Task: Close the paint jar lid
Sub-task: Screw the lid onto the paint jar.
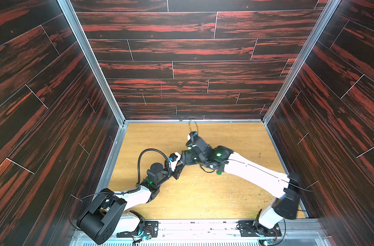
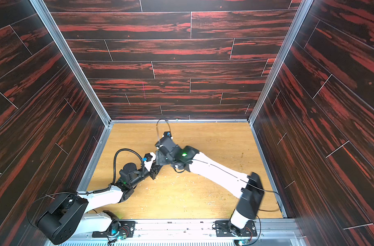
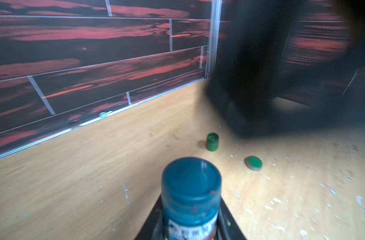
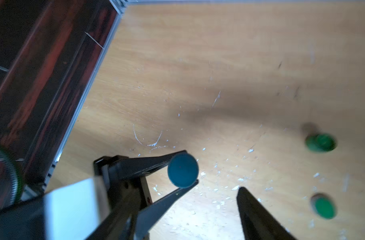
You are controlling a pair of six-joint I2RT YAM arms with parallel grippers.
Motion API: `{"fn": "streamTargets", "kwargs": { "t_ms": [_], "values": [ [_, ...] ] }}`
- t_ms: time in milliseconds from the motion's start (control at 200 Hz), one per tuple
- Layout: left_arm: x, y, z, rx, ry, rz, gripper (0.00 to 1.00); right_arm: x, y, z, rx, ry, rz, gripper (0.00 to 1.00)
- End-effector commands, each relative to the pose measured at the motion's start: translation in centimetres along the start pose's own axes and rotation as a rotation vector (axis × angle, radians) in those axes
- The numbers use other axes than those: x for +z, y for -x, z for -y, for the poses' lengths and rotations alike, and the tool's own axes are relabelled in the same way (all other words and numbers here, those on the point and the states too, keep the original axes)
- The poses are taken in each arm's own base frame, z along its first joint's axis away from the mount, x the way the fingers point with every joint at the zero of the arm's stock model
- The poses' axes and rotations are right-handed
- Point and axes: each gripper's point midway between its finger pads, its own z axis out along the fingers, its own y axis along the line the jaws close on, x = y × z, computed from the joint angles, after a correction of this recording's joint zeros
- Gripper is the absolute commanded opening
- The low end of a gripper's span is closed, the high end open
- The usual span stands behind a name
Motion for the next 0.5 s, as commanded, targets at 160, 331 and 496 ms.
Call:
{"fn": "streamTargets", "kwargs": {
  "t_ms": [160,331,496],
  "values": [
    [-1.2,0.0,4.9,0.008,-0.292,0.013,0.0,-4.3,0.1,0.1,-0.452,0.228,0.171,0.98],
    [-1.7,0.4,6.0,0.011,-0.363,0.015,0.0,-6.3,0.4,1.6,-0.418,0.461,0.24,0.98],
    [-2.1,0.7,7.2,-0.001,-0.448,-0.01,0.0,-7.1,-4.0,0.9,-0.678,0.667,0.229,0.94]
  ]
}}
